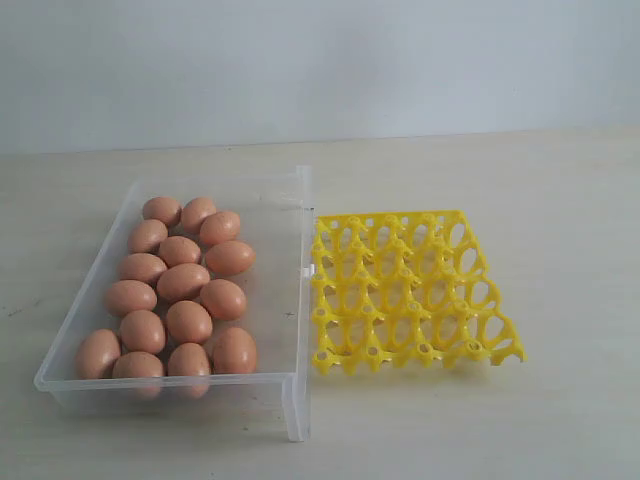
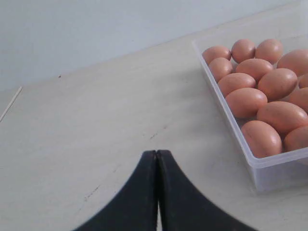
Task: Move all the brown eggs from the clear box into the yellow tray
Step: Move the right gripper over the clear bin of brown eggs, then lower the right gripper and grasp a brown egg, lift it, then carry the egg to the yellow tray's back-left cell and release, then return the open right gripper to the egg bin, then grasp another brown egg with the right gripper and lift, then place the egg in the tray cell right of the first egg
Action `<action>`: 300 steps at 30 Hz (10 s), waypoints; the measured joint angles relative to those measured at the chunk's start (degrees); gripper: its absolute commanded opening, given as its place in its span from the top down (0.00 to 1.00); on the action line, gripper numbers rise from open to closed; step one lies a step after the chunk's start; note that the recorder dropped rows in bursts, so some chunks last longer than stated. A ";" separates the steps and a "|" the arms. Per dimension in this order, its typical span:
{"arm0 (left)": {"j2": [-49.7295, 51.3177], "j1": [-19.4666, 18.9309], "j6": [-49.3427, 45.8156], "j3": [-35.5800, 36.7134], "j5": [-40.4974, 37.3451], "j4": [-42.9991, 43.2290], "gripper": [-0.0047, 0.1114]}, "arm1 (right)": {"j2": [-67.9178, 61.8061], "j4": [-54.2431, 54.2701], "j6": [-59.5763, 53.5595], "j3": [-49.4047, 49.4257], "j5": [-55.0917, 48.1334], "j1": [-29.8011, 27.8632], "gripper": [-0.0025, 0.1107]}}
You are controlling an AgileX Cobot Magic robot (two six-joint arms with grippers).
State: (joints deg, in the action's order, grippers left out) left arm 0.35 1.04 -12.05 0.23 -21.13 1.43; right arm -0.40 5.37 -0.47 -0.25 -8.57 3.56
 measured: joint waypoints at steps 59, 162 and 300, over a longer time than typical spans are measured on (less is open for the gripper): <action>0.00 0.00 0.00 0.00 0.00 0.00 0.96 | -136.85 6.29 -49.32 -119.62 -46.23 35.72 0.41; 0.00 0.00 0.00 0.00 0.00 0.00 0.96 | -123.13 -19.16 20.27 -57.41 44.30 22.60 0.40; 0.00 0.00 0.00 0.00 0.00 0.00 0.96 | -119.17 -18.99 21.59 -58.74 31.21 18.64 0.41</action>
State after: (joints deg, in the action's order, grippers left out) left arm 0.35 1.04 -12.05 0.23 -21.13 1.43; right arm -119.57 -13.61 21.12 -58.99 22.64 22.21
